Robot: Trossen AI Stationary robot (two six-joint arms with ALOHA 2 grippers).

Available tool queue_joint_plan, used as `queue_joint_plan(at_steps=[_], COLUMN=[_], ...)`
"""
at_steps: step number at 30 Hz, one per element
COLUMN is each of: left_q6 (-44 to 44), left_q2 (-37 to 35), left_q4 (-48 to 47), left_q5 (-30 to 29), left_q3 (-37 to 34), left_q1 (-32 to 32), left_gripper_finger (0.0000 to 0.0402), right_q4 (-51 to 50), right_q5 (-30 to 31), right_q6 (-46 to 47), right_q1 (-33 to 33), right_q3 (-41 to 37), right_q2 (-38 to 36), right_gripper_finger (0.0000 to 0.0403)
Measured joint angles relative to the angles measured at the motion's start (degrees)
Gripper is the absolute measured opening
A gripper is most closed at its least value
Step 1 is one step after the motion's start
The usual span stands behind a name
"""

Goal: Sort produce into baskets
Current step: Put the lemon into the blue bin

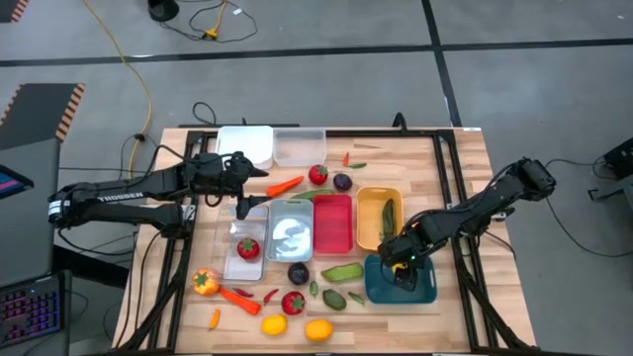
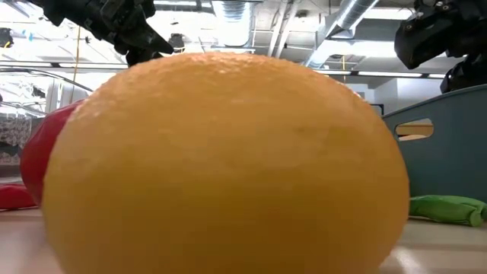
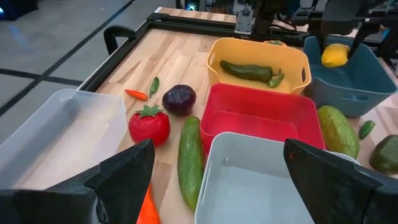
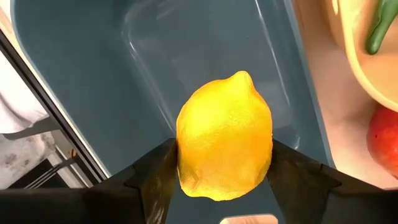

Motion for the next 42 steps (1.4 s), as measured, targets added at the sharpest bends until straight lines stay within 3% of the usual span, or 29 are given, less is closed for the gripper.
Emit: queue_joint_plan(at_steps=[36, 42], left_q6=[-0.1, -0.1], left_q2=[0.0, 0.0], left_q4=[-2.3, -2.3], left_q5=[0.0, 0.0], left_q3=[0.0, 0.0], left_q1=[0.0, 0.0], left_gripper_finger=[0.0345, 0.0345], right_q4=[0.4, 0.3], right_q5=[0.3, -0.4], right_q6=[0.1, 4.5], right_q1=[0.0, 0.0], right_q3=[0.0, 0.0], right_q2=[0.0, 0.0], right_gripper_finger=[0.0261, 0.0261])
